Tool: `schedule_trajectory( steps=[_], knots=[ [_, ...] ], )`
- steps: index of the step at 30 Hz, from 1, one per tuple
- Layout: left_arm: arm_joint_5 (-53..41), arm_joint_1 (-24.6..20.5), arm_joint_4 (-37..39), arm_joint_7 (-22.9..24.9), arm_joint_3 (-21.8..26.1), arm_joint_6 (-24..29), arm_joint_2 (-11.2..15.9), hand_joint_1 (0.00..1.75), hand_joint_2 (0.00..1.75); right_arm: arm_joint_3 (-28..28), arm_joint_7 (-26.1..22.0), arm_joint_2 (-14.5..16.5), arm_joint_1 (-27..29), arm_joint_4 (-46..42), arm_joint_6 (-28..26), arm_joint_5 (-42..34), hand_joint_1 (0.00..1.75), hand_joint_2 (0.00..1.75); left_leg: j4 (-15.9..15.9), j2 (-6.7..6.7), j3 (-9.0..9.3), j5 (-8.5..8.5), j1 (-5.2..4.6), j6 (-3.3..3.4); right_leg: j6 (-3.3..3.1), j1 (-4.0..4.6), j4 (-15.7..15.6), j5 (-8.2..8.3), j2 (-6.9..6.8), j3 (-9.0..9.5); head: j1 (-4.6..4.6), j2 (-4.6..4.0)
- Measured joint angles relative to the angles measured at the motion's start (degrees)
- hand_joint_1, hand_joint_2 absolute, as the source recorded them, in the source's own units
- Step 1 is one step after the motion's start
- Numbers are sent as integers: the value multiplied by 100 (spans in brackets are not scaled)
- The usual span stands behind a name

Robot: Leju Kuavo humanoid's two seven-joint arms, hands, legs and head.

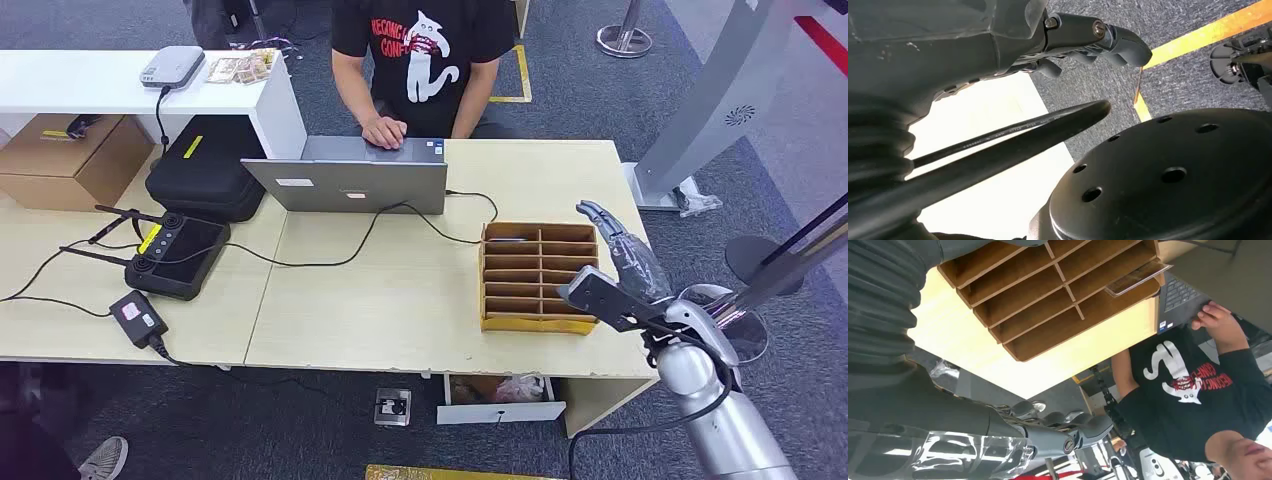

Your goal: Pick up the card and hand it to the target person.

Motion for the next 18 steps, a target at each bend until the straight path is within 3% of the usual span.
schedule_trajectory(
  steps=[14,18],
  knots=[
    [3,-33,0,-2,0,0,2,0,175,0,3,-1,22,1,0,21,0,175,0,0,-1,0,0,0,0,0,0,0,1,0,0,0],
    [9,-32,0,-2,0,1,0,0,175,20,117,7,-2,32,-120,391,0,175,0,-1,-4,0,0,0,0,0,0,0,-1,1,1,0]
  ],
)
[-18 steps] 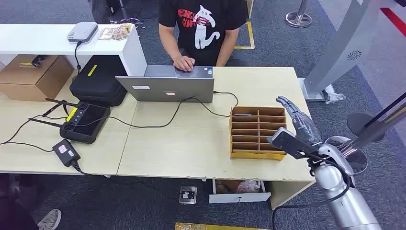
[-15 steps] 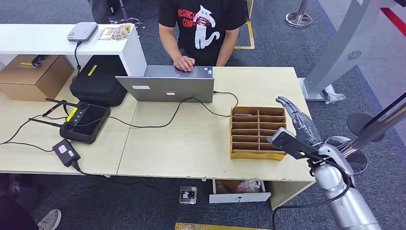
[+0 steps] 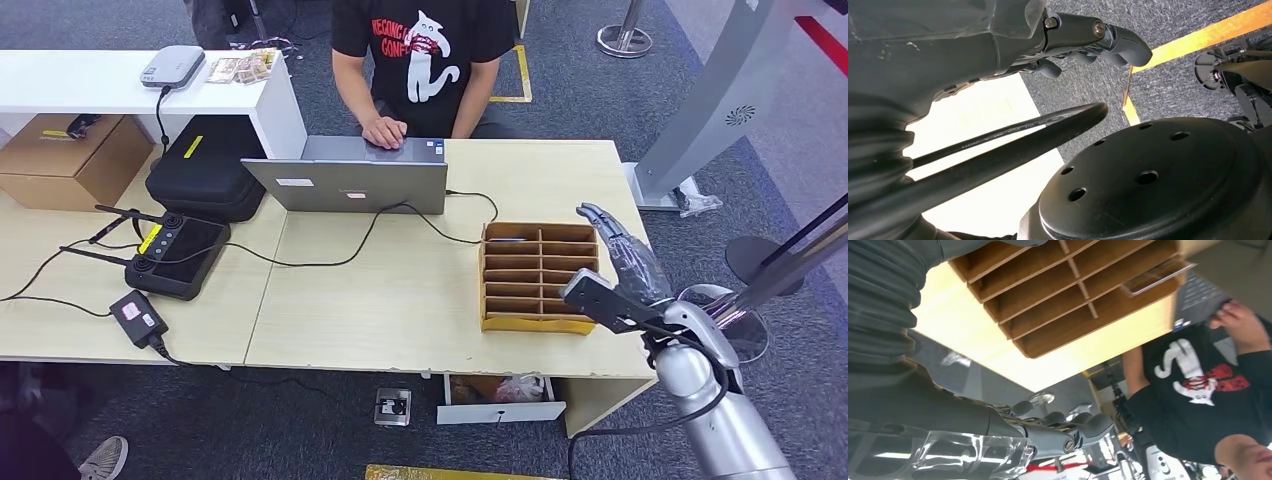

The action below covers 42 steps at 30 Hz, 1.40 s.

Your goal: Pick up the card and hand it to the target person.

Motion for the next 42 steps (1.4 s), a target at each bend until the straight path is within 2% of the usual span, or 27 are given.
schedule_trajectory(
  steps=[12,21,42],
  knots=[
    [-27,-1,0,-20,0,13,0,0,175,462,325,207,-645,872,-668,736,0,175,0,0,0,1,0,0,0,0,2,0,0,1,-1,0],
    [53,5,0,-20,0,-20,2,0,175,708,303,355,-1058,1443,-698,730,0,175,0,-2,0,1,0,0,0,0,1,0,-2,0,-1,0],
    [1,3,0,-20,0,-21,11,0,175,999,346,541,-1426,2132,-752,836,0,175,0,-2,0,1,0,0,0,0,2,0,-2,0,-1,0]
  ],
)
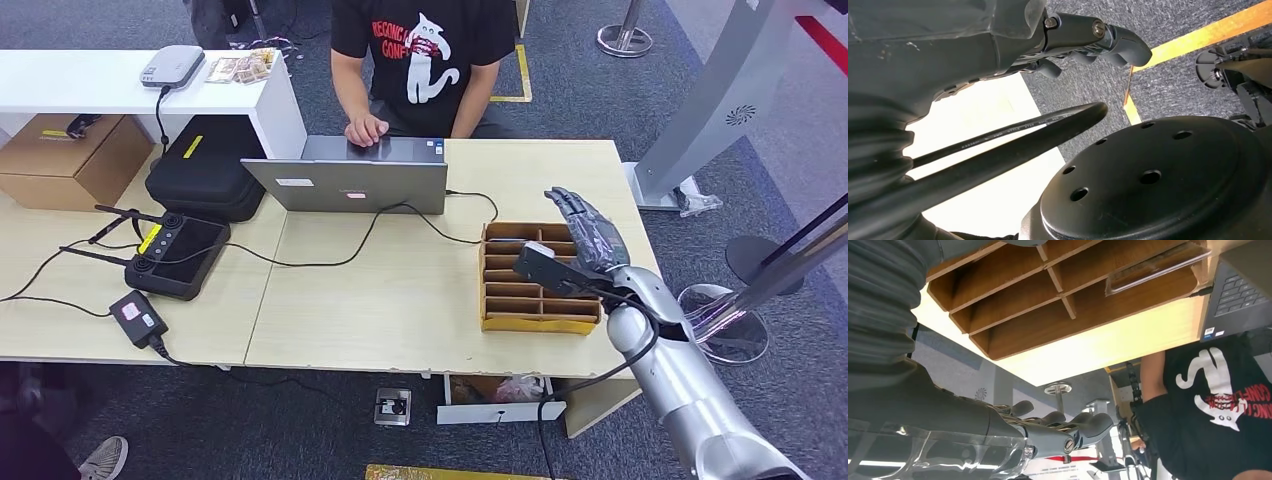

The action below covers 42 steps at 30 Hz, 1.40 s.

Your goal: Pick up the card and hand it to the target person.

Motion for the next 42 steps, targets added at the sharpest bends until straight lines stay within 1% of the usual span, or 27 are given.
schedule_trajectory(
  steps=[7,18,42],
  knots=[
    [13,-2,0,8,0,16,0,0,175,70,-7,107,-150,214,30,-5,0,175,0,0,0,0,0,0,0,0,0,0,0,0,0,0],
    [68,-1,0,5,0,11,0,0,175,326,-50,255,-367,445,154,-27,0,175,0,0,0,0,0,0,0,0,0,0,1,0,0,0],
    [122,1,0,-4,0,3,0,0,175,365,-73,403,-450,635,168,-66,0,175,0,0,0,0,0,0,0,0,0,0,0,0,0,0]
  ],
)
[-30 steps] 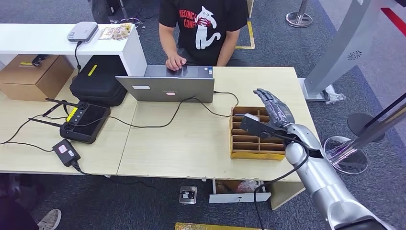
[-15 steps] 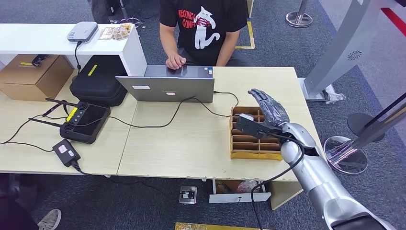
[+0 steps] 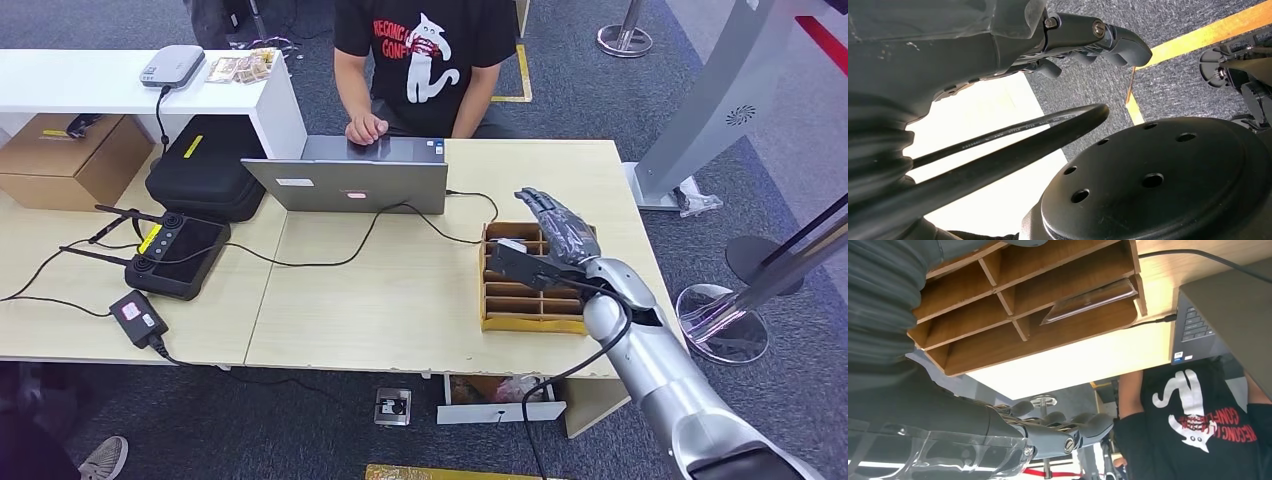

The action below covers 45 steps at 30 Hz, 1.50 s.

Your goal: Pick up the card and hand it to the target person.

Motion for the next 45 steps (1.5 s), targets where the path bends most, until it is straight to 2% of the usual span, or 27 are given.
schedule_trajectory(
  steps=[27,29,31,33,35,45],
  knots=[
    [-75,4,0,-34,0,-9,13,0,175,85,-117,17,-114,293,-198,-169,1,175,1,2,3,0,0,0,0,0,0,0,2,-1,0,0],
    [-75,4,0,-34,0,-9,13,0,175,85,-115,11,-111,289,-203,-168,13,175,1,2,3,0,0,0,0,0,0,0,2,-1,0,0],
    [-75,4,0,-34,0,-9,13,0,175,85,-104,3,-101,275,-208,-167,42,175,1,2,3,0,0,0,0,0,0,0,2,-1,0,0],
    [-75,3,0,-33,0,-9,13,0,175,85,-86,-10,-89,250,-210,-167,82,175,1,2,3,0,0,0,0,0,0,0,3,-1,0,0],
    [-75,3,0,-32,0,-8,13,0,175,85,-76,-26,-77,226,-209,-167,98,175,1,2,3,0,0,0,0,0,0,0,3,-1,1,0],
    [-32,3,0,2,0,-7,13,0,175,85,-72,-86,-60,207,-210,-161,64,175,1,3,3,0,0,0,0,0,0,0,4,-2,0,0]
  ],
)
